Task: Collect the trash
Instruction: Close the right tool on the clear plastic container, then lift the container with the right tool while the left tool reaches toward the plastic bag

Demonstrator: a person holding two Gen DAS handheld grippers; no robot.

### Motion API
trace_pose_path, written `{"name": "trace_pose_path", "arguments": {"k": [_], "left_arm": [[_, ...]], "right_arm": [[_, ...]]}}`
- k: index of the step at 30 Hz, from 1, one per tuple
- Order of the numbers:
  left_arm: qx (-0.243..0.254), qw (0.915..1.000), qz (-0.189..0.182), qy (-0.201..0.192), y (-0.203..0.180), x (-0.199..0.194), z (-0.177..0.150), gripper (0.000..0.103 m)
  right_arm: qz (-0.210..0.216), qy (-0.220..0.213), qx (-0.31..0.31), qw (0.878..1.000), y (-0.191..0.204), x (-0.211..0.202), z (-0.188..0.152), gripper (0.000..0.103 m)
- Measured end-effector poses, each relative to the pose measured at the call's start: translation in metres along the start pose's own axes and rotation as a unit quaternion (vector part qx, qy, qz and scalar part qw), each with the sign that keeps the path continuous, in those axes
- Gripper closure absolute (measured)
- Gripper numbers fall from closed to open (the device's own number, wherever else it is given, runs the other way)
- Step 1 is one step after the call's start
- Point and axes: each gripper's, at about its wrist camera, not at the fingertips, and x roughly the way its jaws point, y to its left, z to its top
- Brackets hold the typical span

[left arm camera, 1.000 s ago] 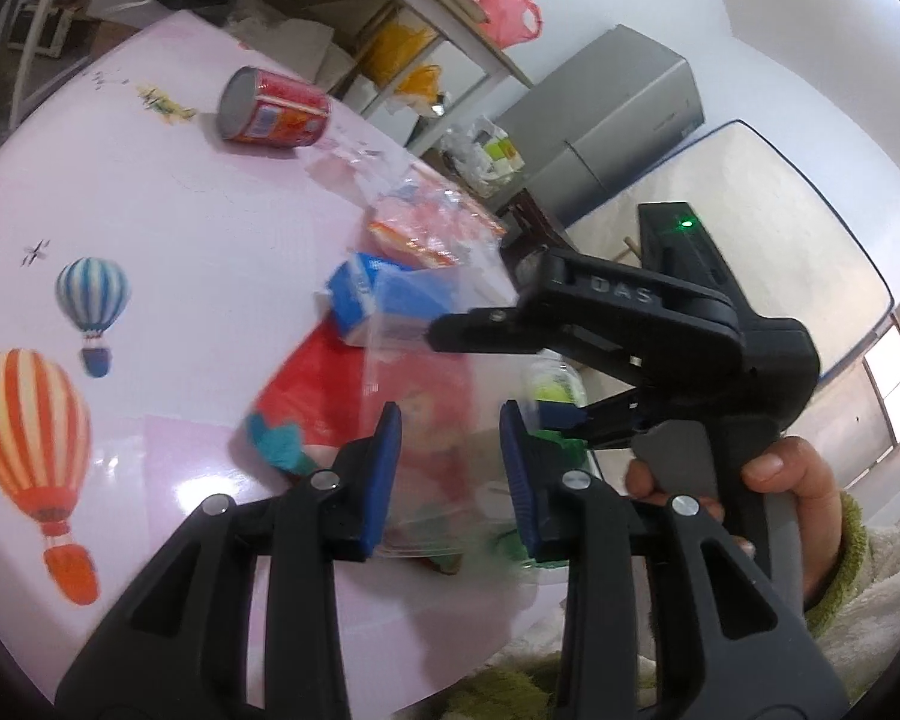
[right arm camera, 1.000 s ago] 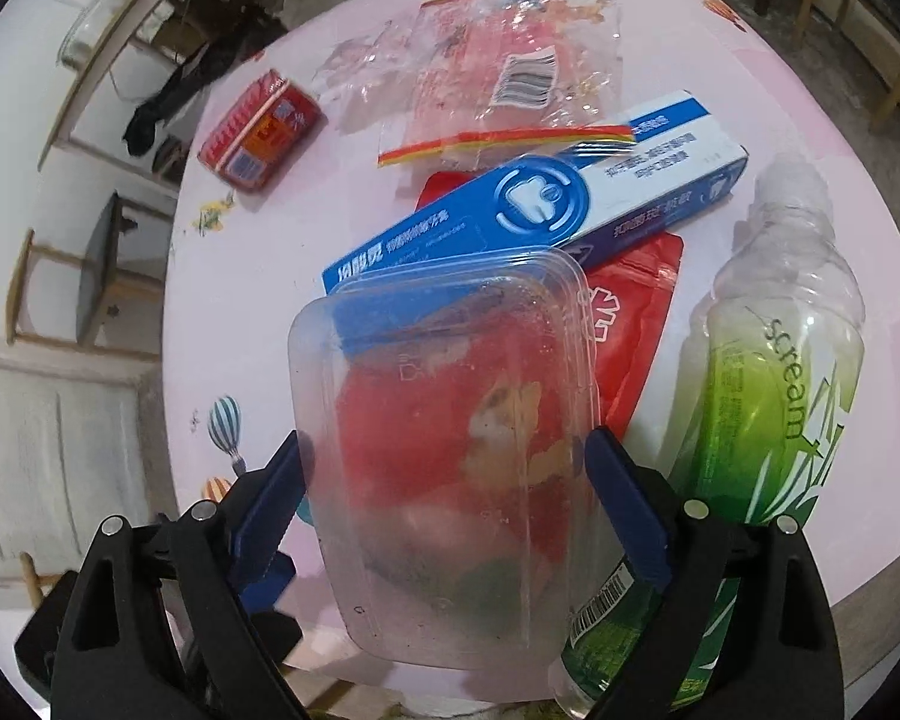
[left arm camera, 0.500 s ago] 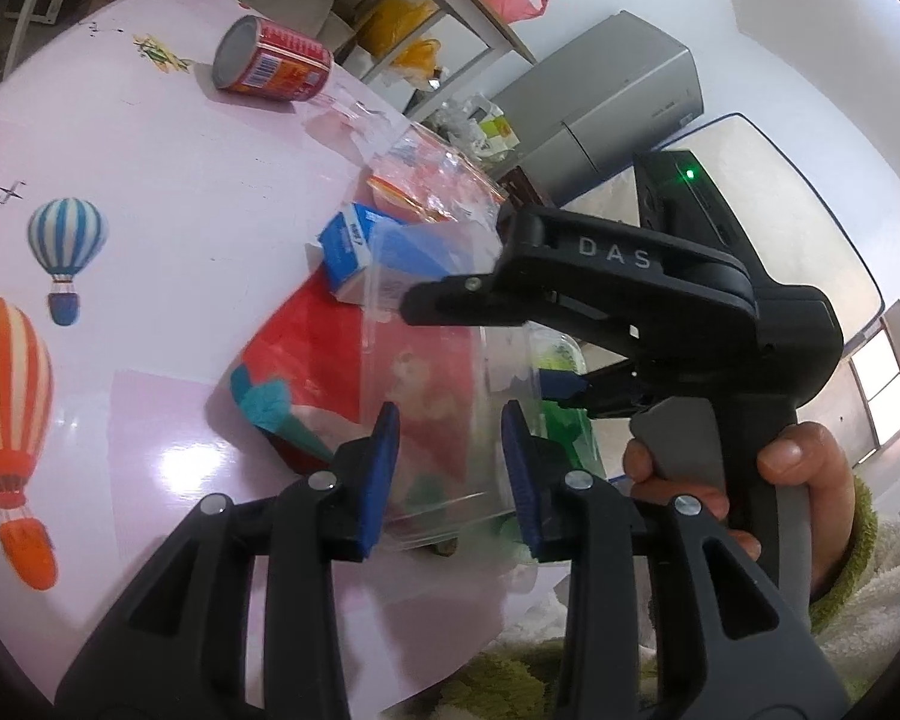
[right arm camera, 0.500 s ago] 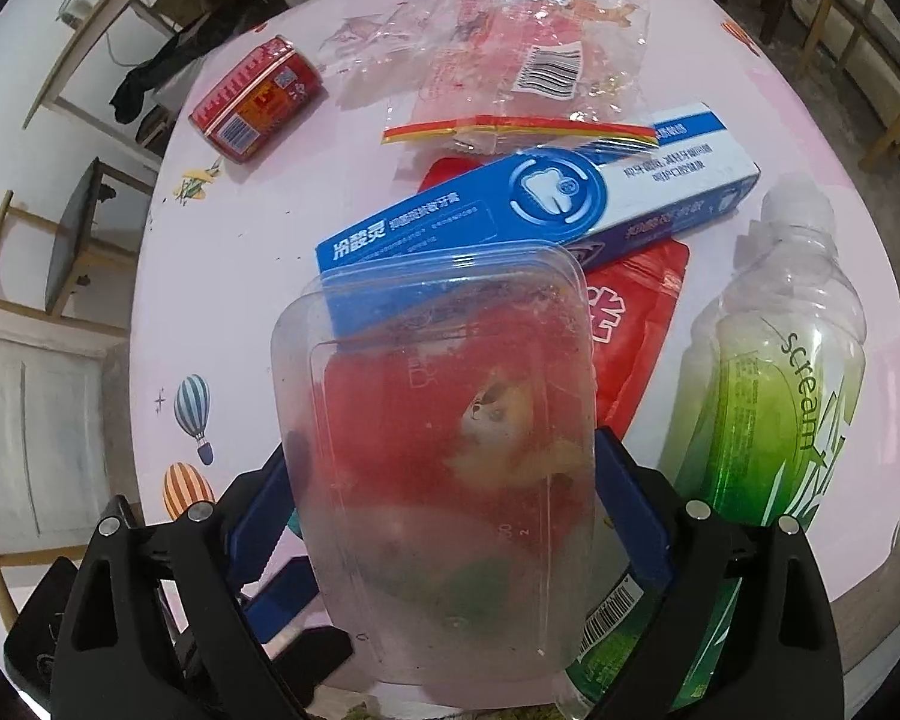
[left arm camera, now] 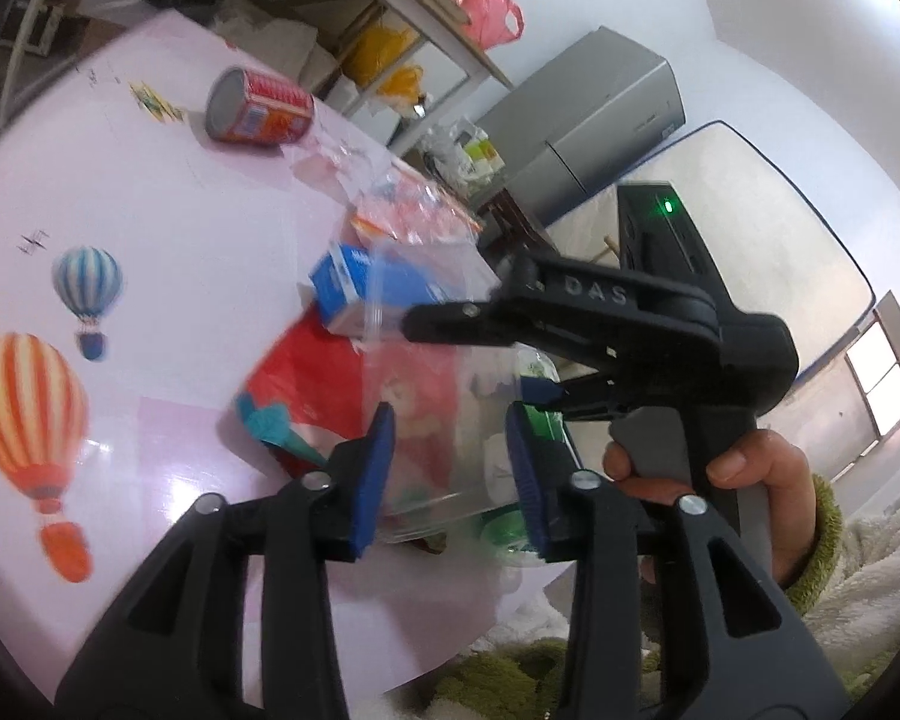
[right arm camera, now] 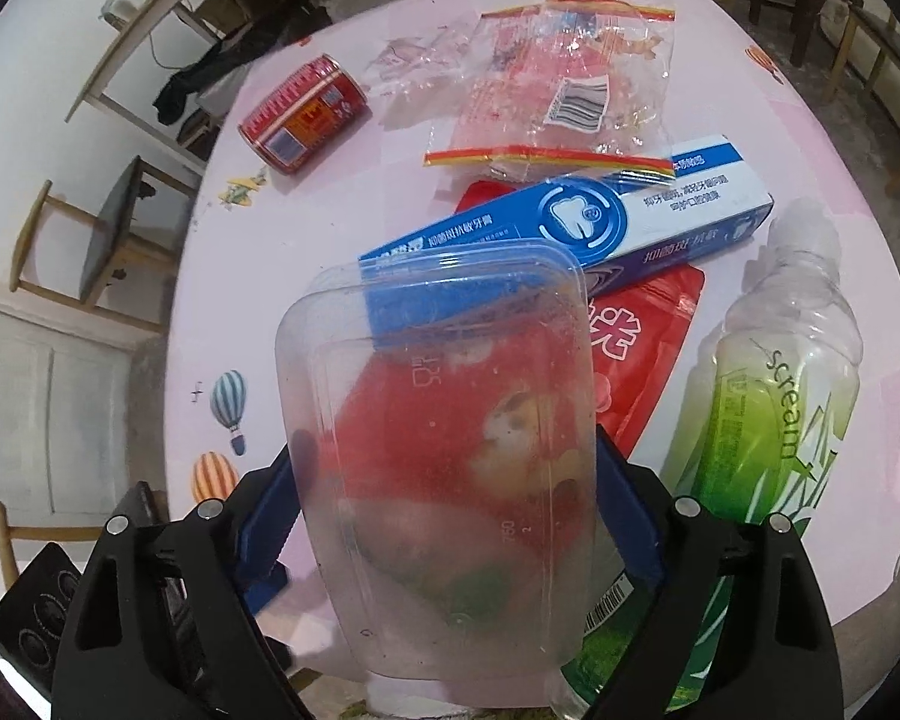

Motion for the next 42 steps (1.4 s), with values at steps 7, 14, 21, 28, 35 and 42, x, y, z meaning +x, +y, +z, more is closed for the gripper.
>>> {"name": "trace_pose_path", "arguments": {"k": [7, 14, 21, 28, 35, 42], "left_arm": [[-0.002, 0.999, 0.039, -0.022, 0.006, -0.016, 0.004, 0.059], [-0.008, 0.9973, 0.069, -0.023, 0.011, -0.016, 0.004, 0.058], [0.007, 0.9952, 0.092, -0.031, 0.001, -0.015, 0.012, 0.053], [0.055, 0.988, 0.141, -0.033, -0.016, -0.008, 0.048, 0.052], [0.092, 0.981, 0.168, -0.03, -0.031, 0.014, 0.107, 0.051], [0.083, 0.9845, 0.153, 0.02, -0.025, 0.079, 0.174, 0.051]], "right_arm": [[0.074, -0.025, 0.026, 0.997, -0.019, -0.025, 0.003, 0.018], [0.18, -0.048, 0.065, 0.98, -0.049, -0.059, 0.009, 0.018], [0.228, -0.102, 0.08, 0.965, -0.084, -0.109, 0.014, 0.018], [0.224, -0.152, 0.092, 0.958, -0.123, -0.141, 0.013, 0.018], [0.228, -0.173, 0.109, 0.952, -0.155, -0.146, 0.02, 0.018], [0.229, -0.186, 0.098, 0.95, -0.167, -0.151, 0.027, 0.018]]}}
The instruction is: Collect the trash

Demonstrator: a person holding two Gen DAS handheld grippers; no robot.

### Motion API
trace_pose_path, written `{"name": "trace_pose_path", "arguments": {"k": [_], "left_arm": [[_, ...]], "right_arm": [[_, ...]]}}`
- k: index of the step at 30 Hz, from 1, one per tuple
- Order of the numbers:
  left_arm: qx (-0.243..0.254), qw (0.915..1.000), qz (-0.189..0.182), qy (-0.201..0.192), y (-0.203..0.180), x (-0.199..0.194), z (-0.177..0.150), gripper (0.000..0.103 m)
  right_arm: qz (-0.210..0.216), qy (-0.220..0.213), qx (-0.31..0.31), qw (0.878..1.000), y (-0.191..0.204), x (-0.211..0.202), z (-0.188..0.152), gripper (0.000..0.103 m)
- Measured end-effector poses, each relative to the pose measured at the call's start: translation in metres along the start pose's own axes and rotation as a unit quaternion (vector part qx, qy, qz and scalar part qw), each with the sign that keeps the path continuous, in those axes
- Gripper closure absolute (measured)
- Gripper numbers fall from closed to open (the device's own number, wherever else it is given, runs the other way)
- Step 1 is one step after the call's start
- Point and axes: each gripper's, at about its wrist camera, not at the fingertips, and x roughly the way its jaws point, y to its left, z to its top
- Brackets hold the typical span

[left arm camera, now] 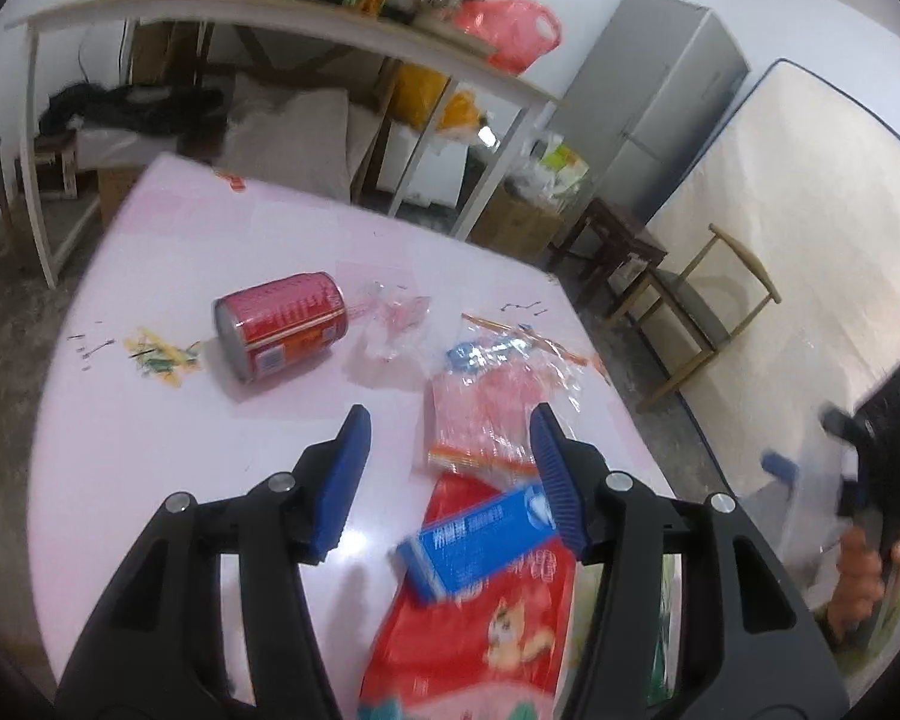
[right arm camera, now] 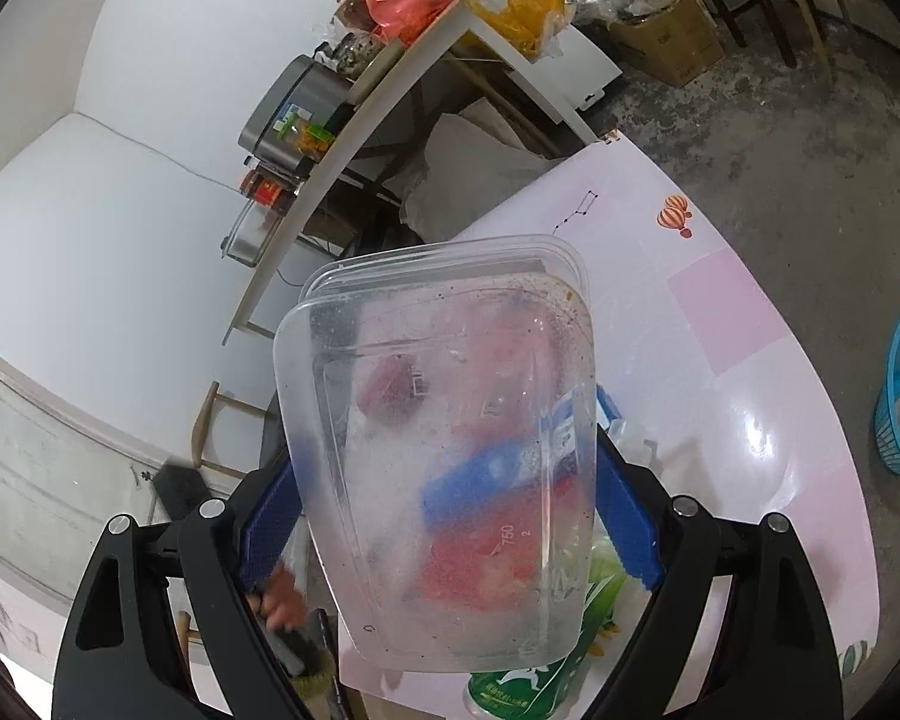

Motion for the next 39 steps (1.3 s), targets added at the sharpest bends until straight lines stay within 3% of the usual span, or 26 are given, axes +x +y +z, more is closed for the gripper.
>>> {"name": "trace_pose_path", "arguments": {"k": [5, 10, 18, 27, 30, 35, 39], "left_arm": [[-0.098, 0.993, -0.029, 0.059, 0.027, 0.066, 0.029, 0.053], [-0.165, 0.9809, -0.003, 0.102, 0.042, 0.122, 0.04, 0.054], [-0.254, 0.9601, 0.029, 0.113, 0.056, 0.162, 0.039, 0.06], [-0.344, 0.9328, 0.032, 0.102, 0.076, 0.176, 0.022, 0.088], [-0.346, 0.9341, 0.027, 0.085, 0.078, 0.173, 0.021, 0.097], [-0.341, 0.9376, 0.022, 0.064, 0.073, 0.17, 0.024, 0.102], [-0.312, 0.9492, 0.014, 0.038, 0.06, 0.161, 0.035, 0.103]], "right_arm": [[-0.001, 0.0, 0.01, 1.0, -0.014, 0.003, 0.005, 0.018], [-0.003, -0.001, 0.033, 0.999, -0.032, 0.007, 0.008, 0.018], [-0.009, 0.003, 0.05, 0.999, -0.046, 0.017, 0.017, 0.018], [-0.005, 0.005, 0.062, 0.998, -0.054, 0.019, 0.018, 0.018], [-0.007, 0.002, 0.066, 0.998, -0.059, 0.018, 0.019, 0.018], [-0.011, 0.0, 0.072, 0.997, -0.063, 0.017, 0.017, 0.018], [-0.012, 0.0, 0.072, 0.997, -0.064, 0.017, 0.016, 0.018]]}}
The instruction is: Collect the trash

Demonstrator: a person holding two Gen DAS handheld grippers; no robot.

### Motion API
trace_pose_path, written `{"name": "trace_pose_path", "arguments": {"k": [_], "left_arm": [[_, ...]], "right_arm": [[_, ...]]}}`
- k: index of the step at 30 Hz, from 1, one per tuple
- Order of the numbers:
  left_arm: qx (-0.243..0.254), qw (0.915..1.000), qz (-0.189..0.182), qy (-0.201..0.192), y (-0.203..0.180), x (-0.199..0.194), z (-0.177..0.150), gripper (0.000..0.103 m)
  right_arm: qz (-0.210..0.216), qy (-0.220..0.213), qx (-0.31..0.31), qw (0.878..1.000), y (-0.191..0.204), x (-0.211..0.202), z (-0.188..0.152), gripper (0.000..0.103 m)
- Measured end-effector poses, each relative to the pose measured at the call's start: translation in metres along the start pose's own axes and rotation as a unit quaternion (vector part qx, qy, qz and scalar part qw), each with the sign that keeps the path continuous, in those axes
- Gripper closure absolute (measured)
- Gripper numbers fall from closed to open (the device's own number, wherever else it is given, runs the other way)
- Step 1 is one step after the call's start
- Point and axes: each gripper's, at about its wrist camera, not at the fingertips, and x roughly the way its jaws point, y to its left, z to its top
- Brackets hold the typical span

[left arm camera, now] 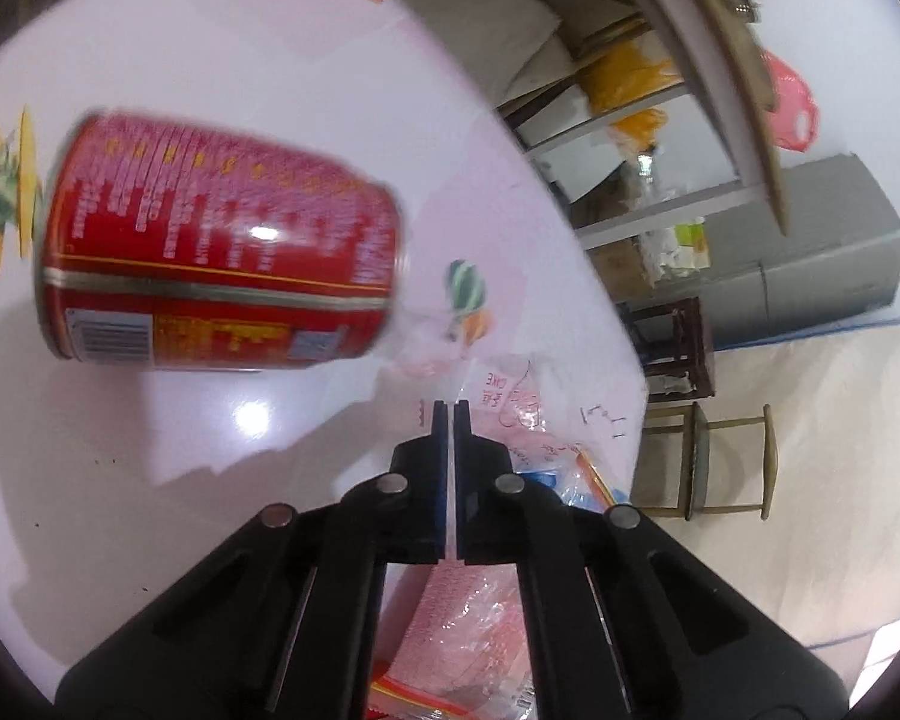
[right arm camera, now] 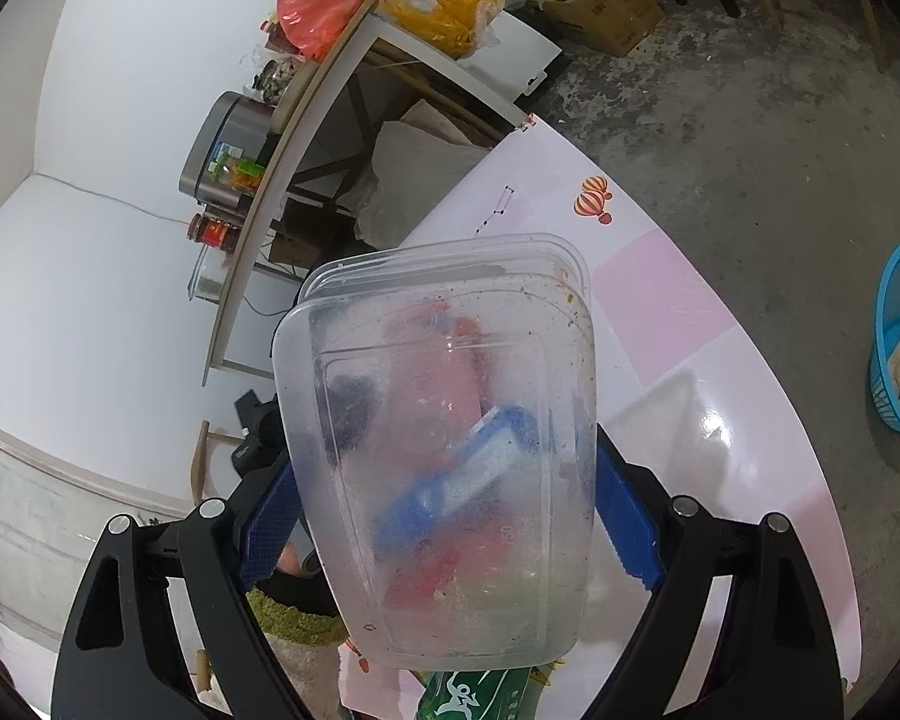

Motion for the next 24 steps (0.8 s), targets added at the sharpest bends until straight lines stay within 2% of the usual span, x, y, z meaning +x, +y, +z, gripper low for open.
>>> {"name": "trace_pose_path", "arguments": {"k": [4, 9, 18, 22, 24], "left_arm": [[0.025, 0.9989, -0.016, -0.036, -0.014, -0.02, 0.001, 0.103], [0.072, 0.9934, -0.013, -0.088, -0.031, -0.051, 0.001, 0.103], [0.162, 0.9695, 0.008, -0.184, -0.056, -0.12, -0.016, 0.103], [0.194, 0.9576, 0.001, -0.213, -0.069, -0.153, -0.032, 0.103], [0.208, 0.9518, -0.014, -0.225, -0.074, -0.174, -0.044, 0.103]], "right_arm": [[-0.002, -0.002, -0.004, 1.0, 0.002, -0.001, -0.002, 0.018], [-0.006, -0.006, -0.009, 1.0, 0.005, -0.003, -0.003, 0.018], [-0.014, -0.018, -0.027, 0.999, 0.017, -0.012, -0.008, 0.018], [-0.015, -0.025, -0.034, 0.999, 0.022, -0.022, -0.01, 0.018], [-0.019, -0.03, -0.04, 0.999, 0.025, -0.028, -0.012, 0.018]]}}
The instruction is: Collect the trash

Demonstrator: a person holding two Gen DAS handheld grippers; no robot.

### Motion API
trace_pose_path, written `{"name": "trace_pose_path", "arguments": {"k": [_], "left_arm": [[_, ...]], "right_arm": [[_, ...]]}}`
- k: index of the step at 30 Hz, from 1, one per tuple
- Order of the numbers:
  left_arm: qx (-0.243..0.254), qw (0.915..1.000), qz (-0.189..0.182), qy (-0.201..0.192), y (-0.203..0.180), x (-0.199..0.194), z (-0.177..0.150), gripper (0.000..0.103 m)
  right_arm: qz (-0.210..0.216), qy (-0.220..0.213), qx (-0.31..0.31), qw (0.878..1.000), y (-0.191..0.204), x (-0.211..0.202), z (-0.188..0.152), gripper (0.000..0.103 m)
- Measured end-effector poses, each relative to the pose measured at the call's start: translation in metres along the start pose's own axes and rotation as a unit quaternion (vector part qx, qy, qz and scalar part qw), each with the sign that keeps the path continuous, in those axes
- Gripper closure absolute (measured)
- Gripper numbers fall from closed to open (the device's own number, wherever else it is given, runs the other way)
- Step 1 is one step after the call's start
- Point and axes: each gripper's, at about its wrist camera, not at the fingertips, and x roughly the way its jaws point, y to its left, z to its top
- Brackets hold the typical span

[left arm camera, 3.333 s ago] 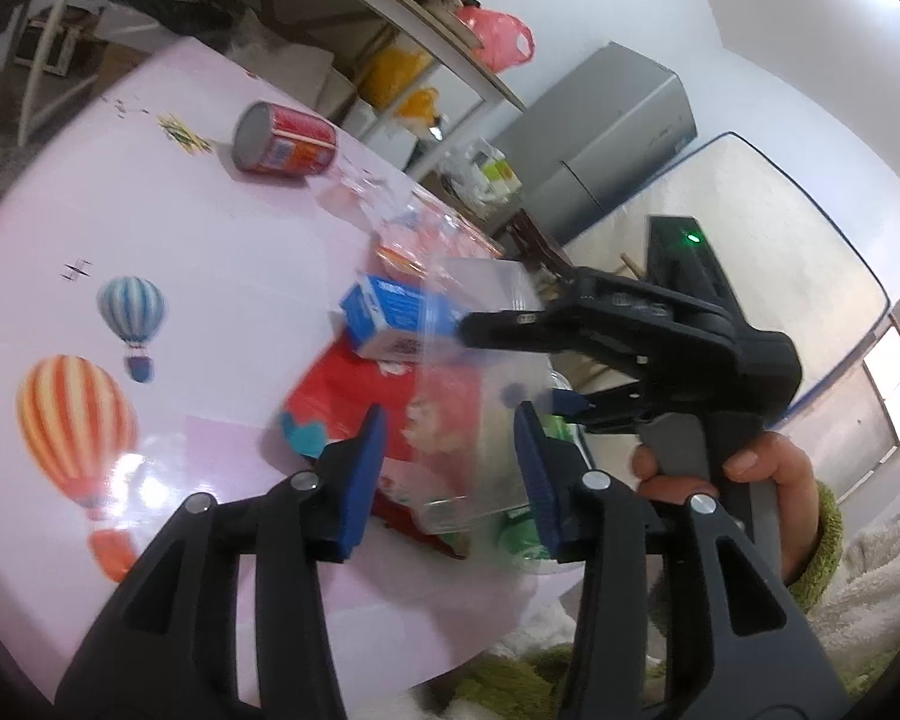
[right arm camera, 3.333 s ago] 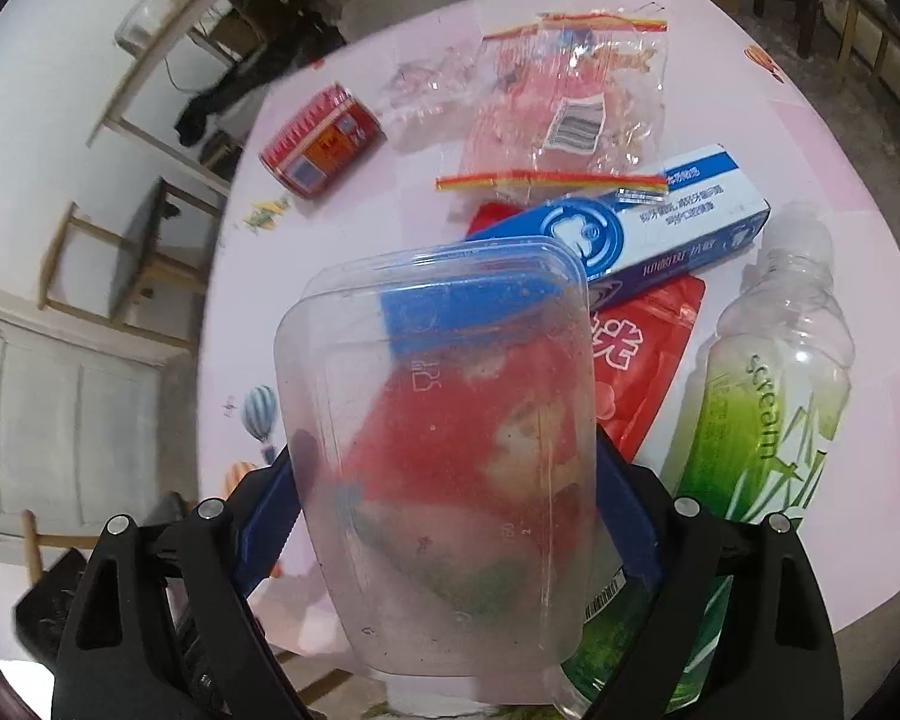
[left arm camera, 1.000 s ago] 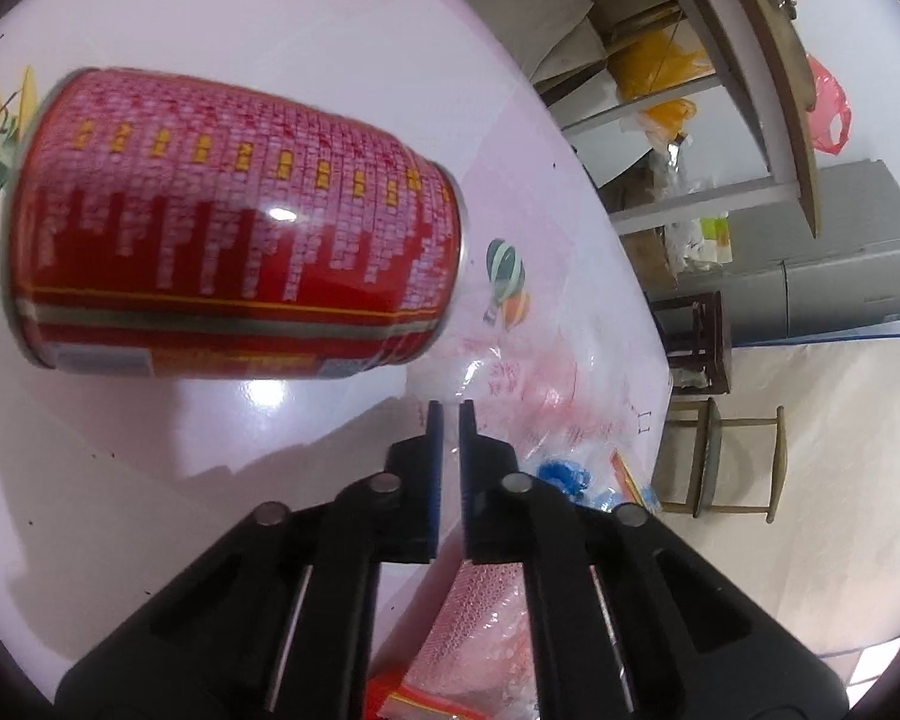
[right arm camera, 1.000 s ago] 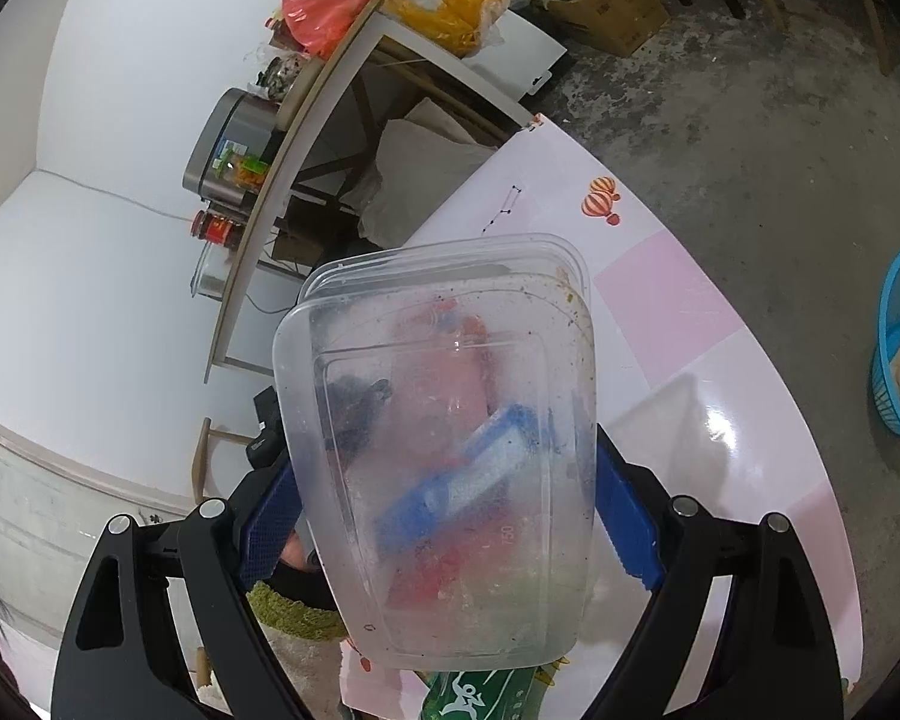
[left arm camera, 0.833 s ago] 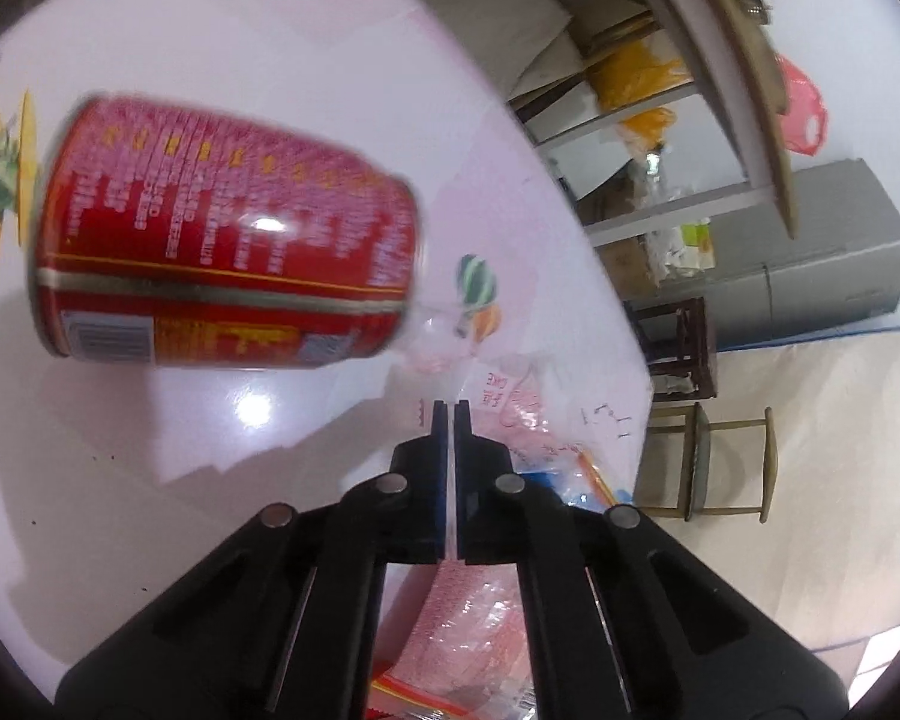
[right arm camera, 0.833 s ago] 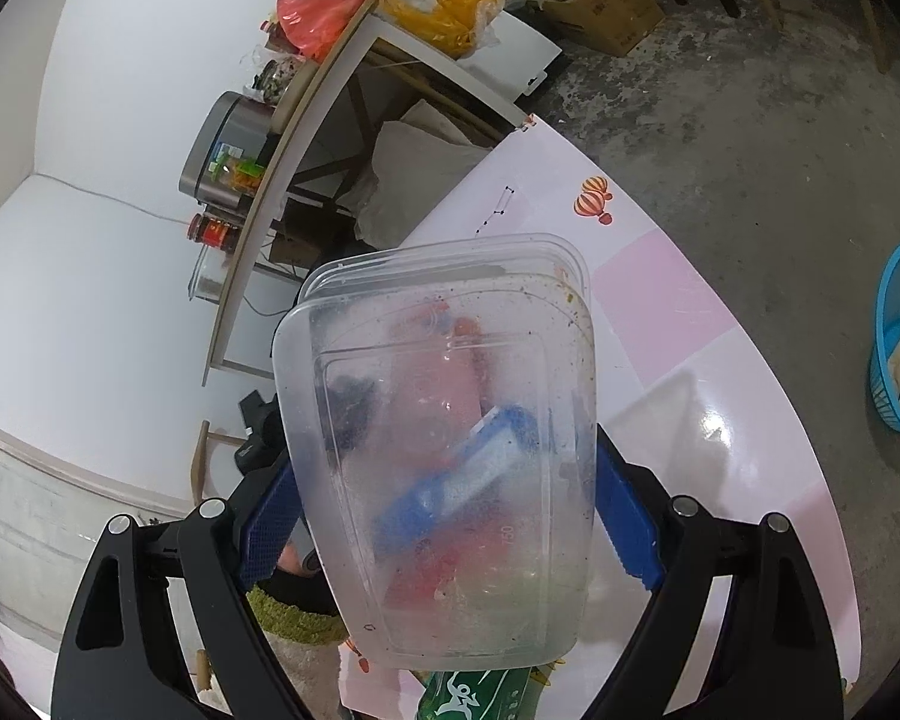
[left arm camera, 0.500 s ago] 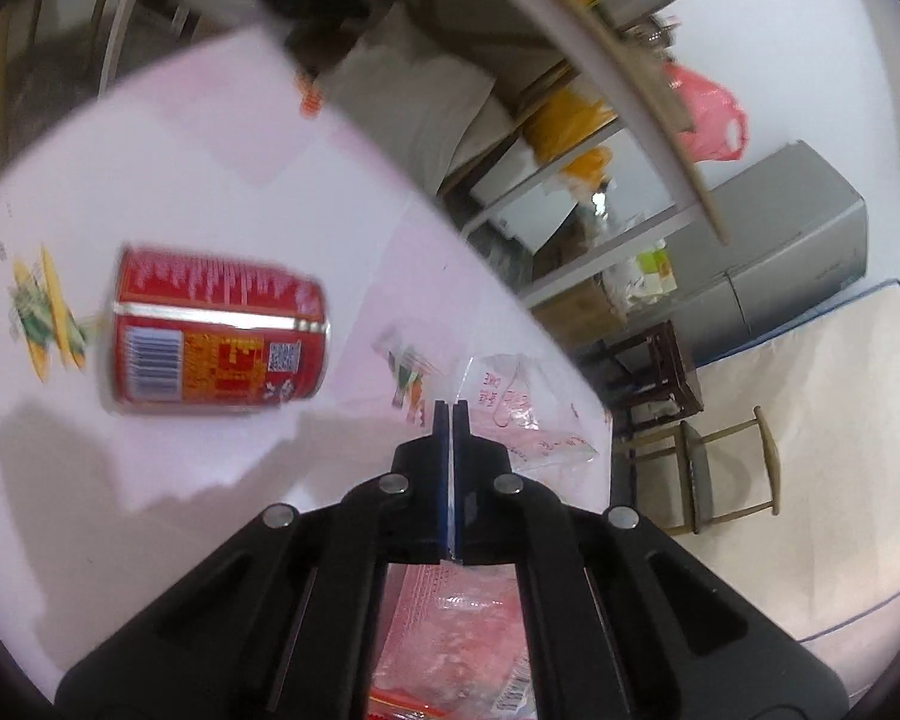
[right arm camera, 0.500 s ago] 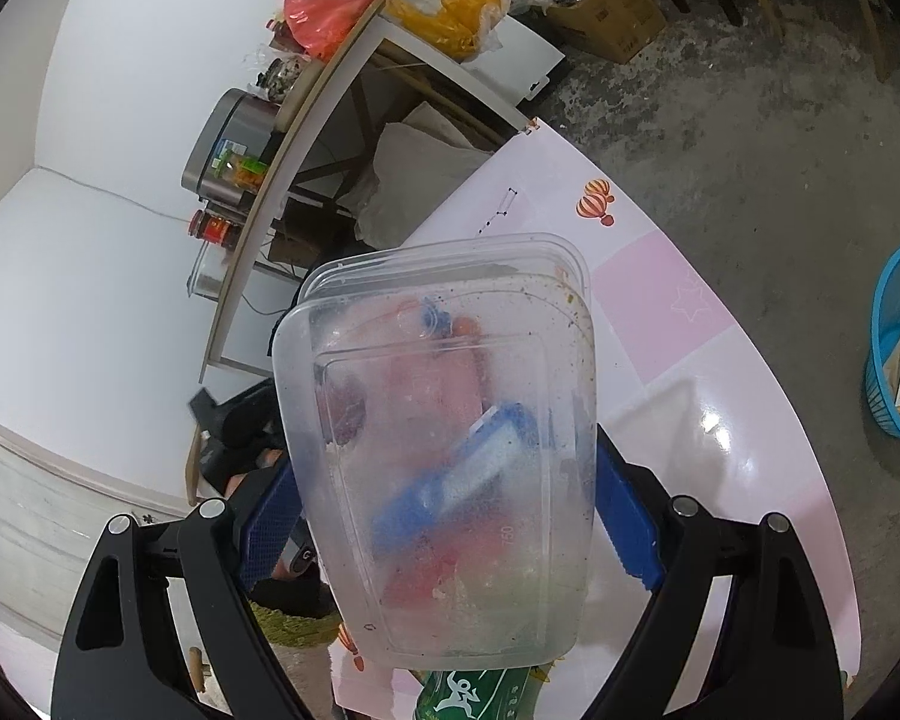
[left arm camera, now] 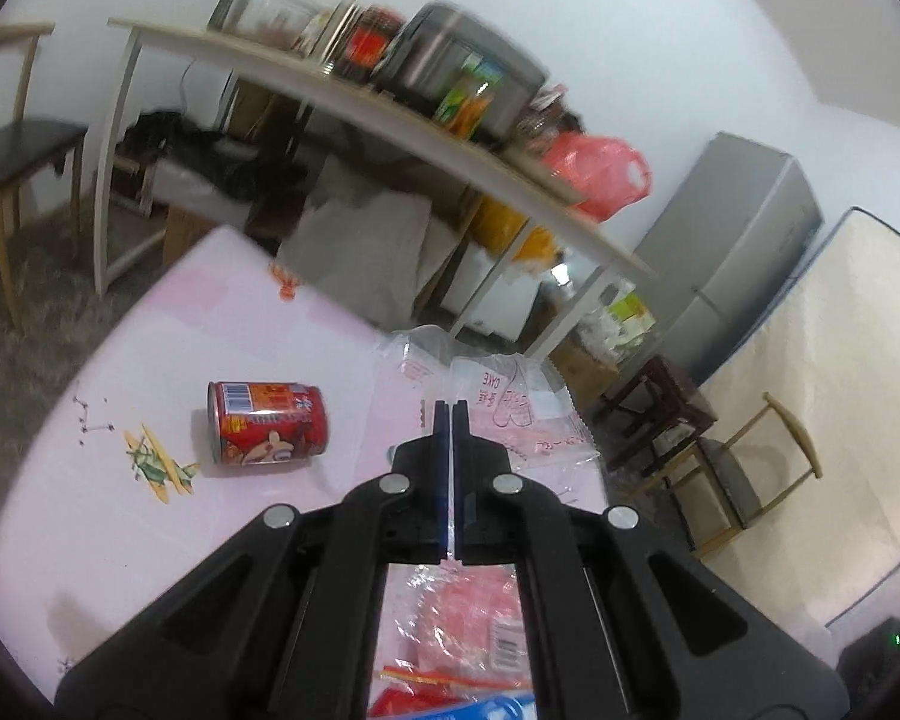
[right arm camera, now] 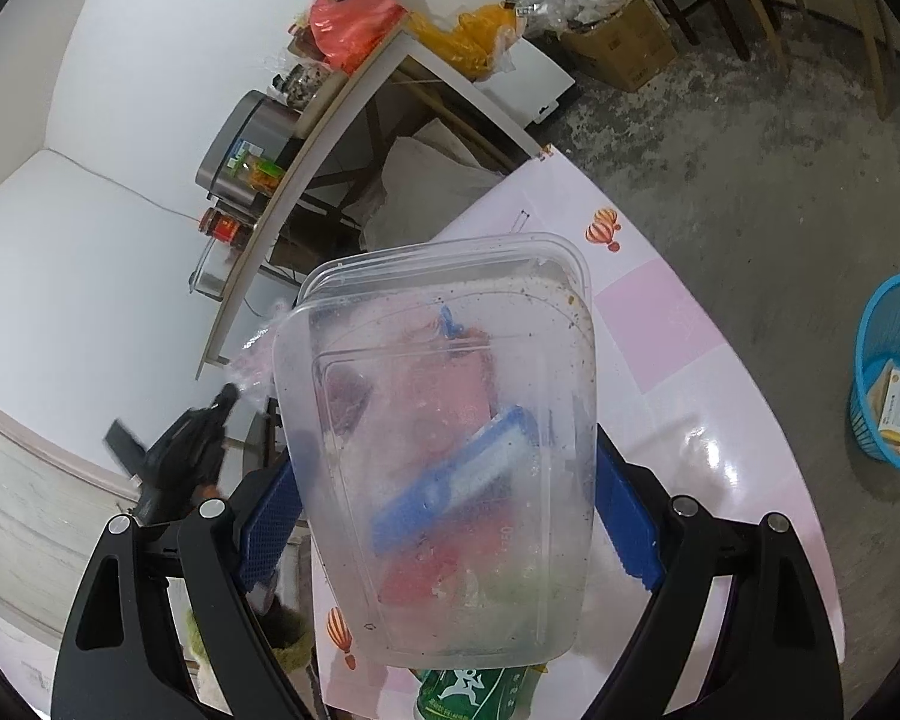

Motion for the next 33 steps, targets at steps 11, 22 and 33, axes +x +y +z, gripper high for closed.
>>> {"name": "trace_pose_path", "arguments": {"k": [11, 22, 33], "left_arm": [[0.014, 0.9981, -0.053, -0.027, -0.02, -0.085, -0.025, 0.103], [0.023, 0.9964, -0.08, -0.014, -0.045, -0.123, -0.074, 0.103], [0.026, 0.9922, -0.121, 0.015, -0.08, -0.134, -0.113, 0.103]], "right_arm": [[-0.004, -0.024, -0.013, 1.0, 0.007, -0.04, -0.005, 0.018], [-0.034, -0.032, -0.022, 0.999, 0.009, -0.071, -0.013, 0.018], [-0.064, -0.049, -0.016, 0.997, 0.003, -0.102, -0.025, 0.019]]}}
